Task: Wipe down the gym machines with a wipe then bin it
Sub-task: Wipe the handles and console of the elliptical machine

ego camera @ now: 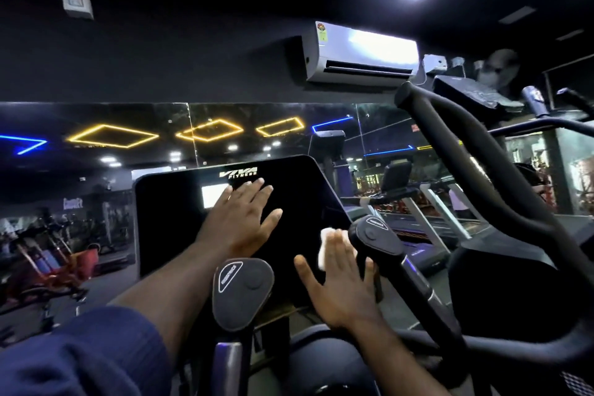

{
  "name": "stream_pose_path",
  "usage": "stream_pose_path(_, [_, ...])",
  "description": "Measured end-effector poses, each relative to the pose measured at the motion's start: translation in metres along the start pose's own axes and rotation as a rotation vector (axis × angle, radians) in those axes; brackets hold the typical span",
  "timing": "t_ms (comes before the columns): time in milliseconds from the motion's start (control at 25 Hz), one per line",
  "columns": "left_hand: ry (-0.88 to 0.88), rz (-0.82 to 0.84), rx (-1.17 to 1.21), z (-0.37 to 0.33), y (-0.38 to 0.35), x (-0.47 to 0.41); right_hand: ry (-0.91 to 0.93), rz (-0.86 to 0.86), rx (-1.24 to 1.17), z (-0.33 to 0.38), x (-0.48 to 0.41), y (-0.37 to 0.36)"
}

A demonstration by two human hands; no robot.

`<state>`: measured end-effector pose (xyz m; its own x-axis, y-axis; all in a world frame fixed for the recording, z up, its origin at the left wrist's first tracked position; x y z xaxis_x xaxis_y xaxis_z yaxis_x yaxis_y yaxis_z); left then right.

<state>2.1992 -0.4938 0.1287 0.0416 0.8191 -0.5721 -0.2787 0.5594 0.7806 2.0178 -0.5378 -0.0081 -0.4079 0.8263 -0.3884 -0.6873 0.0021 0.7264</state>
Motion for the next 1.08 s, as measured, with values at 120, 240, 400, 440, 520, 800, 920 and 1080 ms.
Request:
stream_pose_path(120, [0.016,-0.032,-0.011,0.003,-0.002,0.037,-0.041,-0.007,0.036,-0.02,0.016,-0.01])
stream_pose_path(240, [0.149,-0.161,-0.086,0.009,0.0,0.073,-0.173,0.019,0.008,-0.01,0.017,-0.002])
stream_pose_path(400, [0.448,-0.188,-0.003,0.029,0.012,0.117,0.034,0.067,0.204,0.017,0.031,-0.029])
stream_pose_path(440, [0.489,-0.175,0.001,0.032,0.011,0.126,-0.008,0.034,0.213,0.008,0.031,-0.02])
stream_pose_path(520, [0.557,-0.154,0.048,0.035,0.004,0.141,-0.199,0.009,0.121,-0.008,0.026,0.004])
stream_pose_path(800, [0.557,-0.385,0.466,0.04,-0.007,0.156,-0.072,0.068,0.203,0.003,0.032,-0.016])
stream_pose_path(920, [0.573,-0.526,0.588,0.047,-0.007,0.159,0.093,-0.033,0.32,0.028,0.041,-0.03])
stream_pose_path(1080, [0.61,-0.623,0.745,0.057,-0.011,0.165,0.347,-0.065,0.461,0.052,0.057,-0.048])
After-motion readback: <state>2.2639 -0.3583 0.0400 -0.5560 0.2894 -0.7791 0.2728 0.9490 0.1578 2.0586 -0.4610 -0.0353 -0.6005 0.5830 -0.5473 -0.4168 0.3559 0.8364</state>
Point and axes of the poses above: each hand's wrist, its own x-axis away from the middle knuckle, its own y-axis out of the back of the hand, z = x × y, the point moved 5 cm from there along -x, towards the middle knuckle, and after that the axes turned 7 degrees about z, right-handed, at the moved point
